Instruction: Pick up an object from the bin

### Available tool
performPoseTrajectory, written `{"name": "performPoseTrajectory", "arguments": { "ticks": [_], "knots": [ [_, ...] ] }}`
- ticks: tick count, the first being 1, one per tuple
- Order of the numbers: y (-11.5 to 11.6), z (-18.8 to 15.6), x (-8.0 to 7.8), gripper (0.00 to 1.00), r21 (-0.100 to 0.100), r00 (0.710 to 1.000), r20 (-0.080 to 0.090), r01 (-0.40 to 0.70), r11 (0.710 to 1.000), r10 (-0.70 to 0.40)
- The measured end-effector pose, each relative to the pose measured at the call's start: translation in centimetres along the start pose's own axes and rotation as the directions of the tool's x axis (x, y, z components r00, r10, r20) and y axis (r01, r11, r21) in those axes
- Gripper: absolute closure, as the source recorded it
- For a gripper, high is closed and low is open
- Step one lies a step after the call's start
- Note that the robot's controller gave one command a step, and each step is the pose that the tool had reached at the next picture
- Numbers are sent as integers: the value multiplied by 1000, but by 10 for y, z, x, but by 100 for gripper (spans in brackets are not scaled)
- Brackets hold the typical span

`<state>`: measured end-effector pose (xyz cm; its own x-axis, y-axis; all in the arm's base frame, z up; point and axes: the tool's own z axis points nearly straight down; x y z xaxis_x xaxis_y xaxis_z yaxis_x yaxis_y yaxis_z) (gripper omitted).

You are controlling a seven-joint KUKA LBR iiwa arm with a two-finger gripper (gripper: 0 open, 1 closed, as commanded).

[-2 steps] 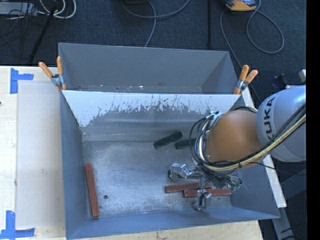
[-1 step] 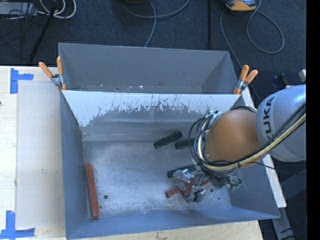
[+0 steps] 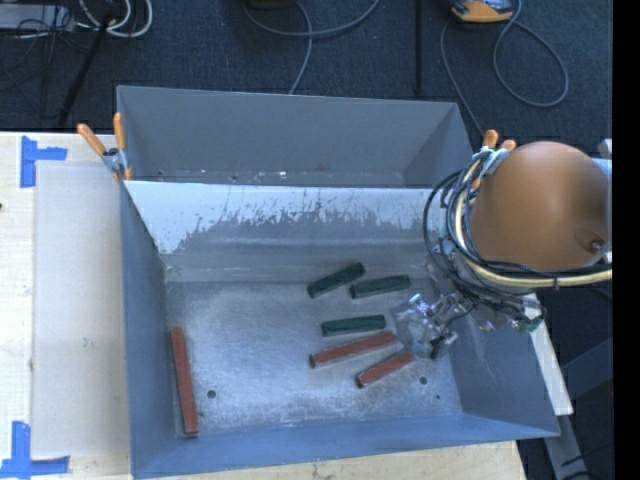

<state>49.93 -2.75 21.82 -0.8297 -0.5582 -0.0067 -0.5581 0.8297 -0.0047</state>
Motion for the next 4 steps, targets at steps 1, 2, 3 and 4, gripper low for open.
{"name": "performPoseTrajectory", "arguments": {
  "ticks": [1,2,3,4],
  "knots": [
    [0,5,2,0,-6,1000,-6,-4,1000,3],
    [-16,142,-40,0,-10,999,-11,53,999,-53],
    [-31,99,-61,0,-3,1000,-2,-20,1000,20],
    [-19,139,-89,0,-1,873,-10,-487,873,487]
  ]
}}
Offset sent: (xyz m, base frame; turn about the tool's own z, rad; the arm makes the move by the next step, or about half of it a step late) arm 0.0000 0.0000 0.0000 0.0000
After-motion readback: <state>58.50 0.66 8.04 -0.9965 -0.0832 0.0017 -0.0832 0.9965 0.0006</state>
